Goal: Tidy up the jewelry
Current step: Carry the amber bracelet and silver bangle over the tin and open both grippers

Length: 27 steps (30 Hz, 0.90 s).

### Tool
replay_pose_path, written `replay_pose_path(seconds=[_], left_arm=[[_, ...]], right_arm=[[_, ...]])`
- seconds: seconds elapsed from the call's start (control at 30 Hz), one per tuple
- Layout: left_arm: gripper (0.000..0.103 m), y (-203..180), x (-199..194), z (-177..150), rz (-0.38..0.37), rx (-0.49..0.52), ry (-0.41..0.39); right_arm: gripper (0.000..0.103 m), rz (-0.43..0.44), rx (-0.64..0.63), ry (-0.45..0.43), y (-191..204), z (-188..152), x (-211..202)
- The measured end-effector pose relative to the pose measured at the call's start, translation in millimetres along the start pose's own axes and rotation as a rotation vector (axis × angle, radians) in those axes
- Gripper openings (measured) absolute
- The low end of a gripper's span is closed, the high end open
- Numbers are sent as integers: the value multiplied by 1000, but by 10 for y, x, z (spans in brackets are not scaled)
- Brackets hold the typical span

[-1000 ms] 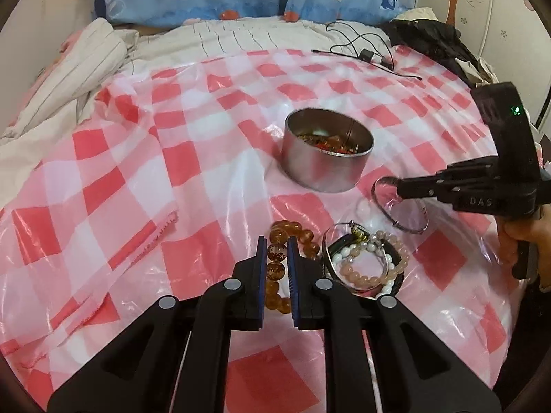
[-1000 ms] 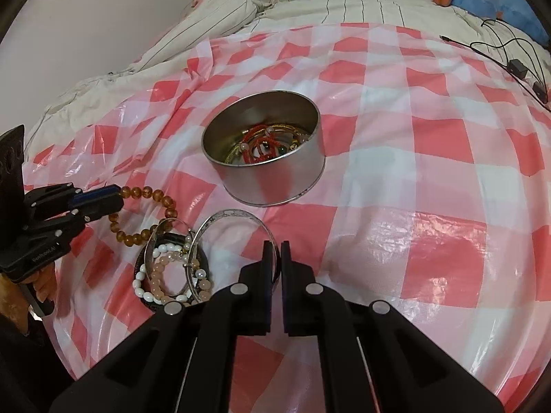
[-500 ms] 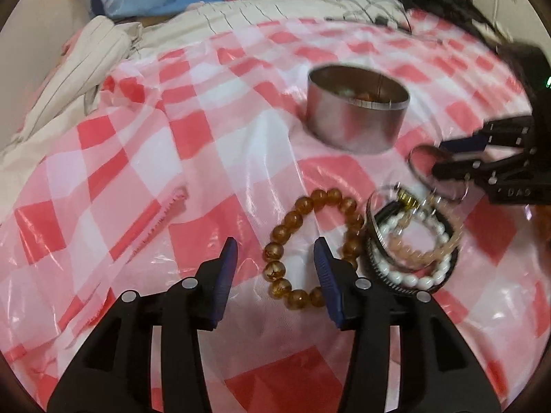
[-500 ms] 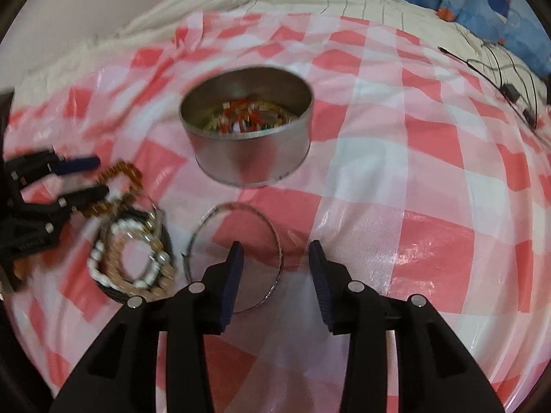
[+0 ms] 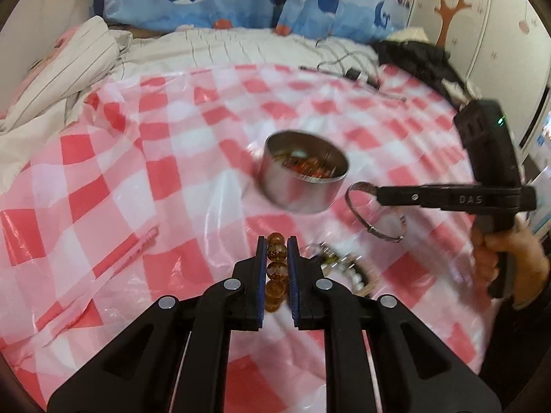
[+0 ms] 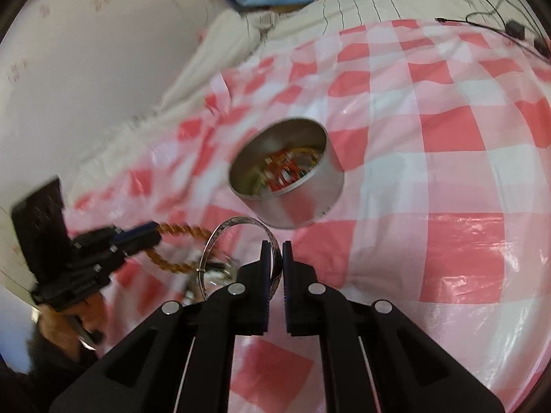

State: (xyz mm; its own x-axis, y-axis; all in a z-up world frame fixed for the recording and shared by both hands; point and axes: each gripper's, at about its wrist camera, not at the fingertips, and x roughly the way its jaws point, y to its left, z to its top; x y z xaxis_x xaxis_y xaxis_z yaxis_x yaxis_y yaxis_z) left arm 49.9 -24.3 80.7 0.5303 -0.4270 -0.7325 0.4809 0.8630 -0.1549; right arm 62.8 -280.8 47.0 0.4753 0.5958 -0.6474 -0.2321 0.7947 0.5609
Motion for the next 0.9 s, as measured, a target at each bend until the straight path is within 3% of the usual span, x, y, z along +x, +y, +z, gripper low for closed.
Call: replay_pose_path(seconds=[0.47, 0.9], left_arm=[[10, -355, -95, 490, -84, -1, -112], [10, -496, 195, 916, -125, -28, -146]], right_arm=[[7, -88, -25, -105, 23, 160, -168], [7, -118, -43, -138, 15, 397, -28]])
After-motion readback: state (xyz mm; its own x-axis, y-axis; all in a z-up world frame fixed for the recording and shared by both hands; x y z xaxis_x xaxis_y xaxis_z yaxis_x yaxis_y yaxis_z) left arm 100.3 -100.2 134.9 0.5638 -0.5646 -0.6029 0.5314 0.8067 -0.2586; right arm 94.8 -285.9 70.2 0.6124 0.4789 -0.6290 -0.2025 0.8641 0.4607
